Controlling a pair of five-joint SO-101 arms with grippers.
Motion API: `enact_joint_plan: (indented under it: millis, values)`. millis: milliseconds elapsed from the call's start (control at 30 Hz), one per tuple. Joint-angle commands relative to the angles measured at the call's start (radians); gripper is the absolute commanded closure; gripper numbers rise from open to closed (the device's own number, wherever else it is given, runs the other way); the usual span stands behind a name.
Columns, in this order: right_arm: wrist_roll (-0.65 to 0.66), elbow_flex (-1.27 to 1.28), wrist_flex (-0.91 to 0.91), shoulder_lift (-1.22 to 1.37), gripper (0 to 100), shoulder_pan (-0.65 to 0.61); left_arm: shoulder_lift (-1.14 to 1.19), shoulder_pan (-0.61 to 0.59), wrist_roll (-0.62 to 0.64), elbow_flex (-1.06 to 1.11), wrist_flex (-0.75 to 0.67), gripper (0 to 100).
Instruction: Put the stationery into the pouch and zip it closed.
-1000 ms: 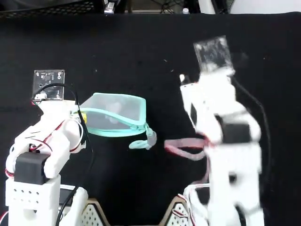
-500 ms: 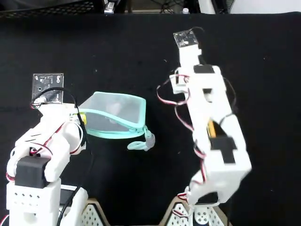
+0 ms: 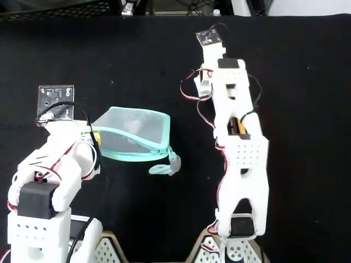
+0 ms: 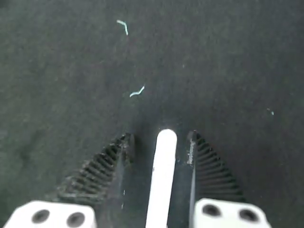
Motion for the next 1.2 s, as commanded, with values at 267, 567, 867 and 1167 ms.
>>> enact_joint_plan:
  millis: [267,567,867,1167]
  values:
    - [0.008,-0.621,0.385,0.234,98.6,0.015,0.003,0.004,-0.002,-0.001,-0.021,97]
    - [-0.002,-0.937,0.595,0.222,98.6,0.051,0.003,0.004,-0.002,-0.001,-0.023,97]
    - [-0.002,-0.61,0.595,-0.065,98.6,0.064,0.003,0.002,-0.002,-0.004,-0.023,97]
    - [-0.025,0.107,0.578,-0.72,98.6,-0.035,0.003,0.002,-0.002,-0.007,-0.023,97]
